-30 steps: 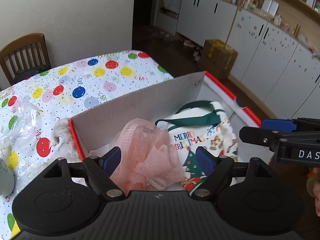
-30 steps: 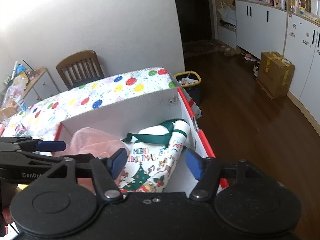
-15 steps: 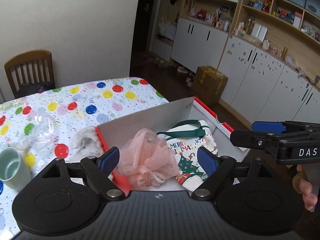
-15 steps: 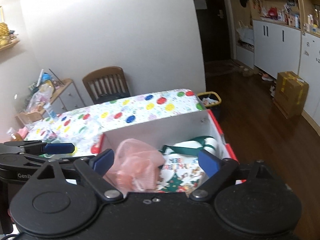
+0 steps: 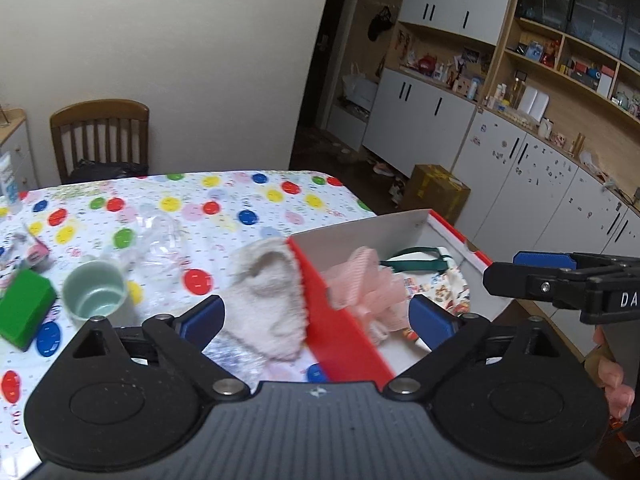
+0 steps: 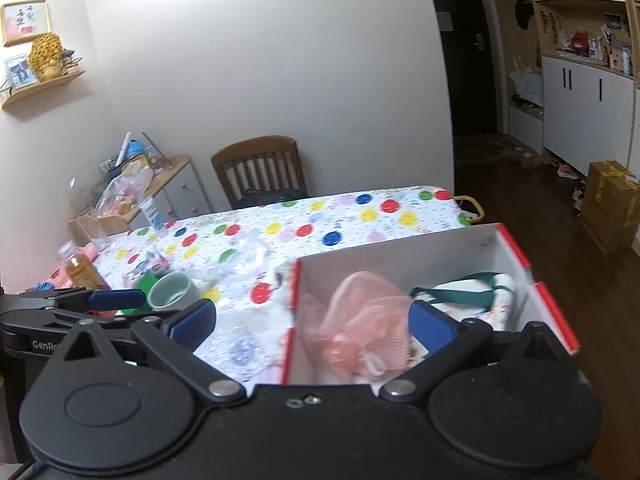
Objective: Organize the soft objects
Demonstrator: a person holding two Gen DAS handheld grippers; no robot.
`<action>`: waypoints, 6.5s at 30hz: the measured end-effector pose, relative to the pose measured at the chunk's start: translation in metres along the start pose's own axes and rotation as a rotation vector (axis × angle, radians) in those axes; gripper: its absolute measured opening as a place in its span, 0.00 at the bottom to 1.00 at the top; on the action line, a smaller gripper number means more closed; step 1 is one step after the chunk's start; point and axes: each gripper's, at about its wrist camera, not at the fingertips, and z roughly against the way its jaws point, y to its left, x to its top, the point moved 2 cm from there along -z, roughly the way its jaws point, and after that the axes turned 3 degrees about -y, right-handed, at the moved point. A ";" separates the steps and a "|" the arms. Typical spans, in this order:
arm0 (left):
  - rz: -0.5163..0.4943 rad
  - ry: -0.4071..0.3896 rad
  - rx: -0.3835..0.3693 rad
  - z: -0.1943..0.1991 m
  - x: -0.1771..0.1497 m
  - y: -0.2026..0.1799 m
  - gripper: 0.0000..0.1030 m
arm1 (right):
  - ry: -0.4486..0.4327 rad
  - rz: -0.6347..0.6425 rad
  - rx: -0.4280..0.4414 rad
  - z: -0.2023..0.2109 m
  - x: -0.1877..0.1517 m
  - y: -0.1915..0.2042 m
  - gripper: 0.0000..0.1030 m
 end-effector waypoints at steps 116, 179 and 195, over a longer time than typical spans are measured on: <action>0.015 0.184 0.159 -0.063 -0.118 0.163 0.42 | 0.286 0.266 -0.239 -0.277 -0.074 0.127 0.46; 0.047 0.182 0.183 -0.043 -0.120 0.171 0.40 | 0.285 0.044 -0.160 -0.154 -0.116 0.114 0.62; 0.041 0.168 0.176 -0.039 -0.119 0.171 0.39 | 0.290 0.066 -0.219 -0.155 -0.124 0.110 0.04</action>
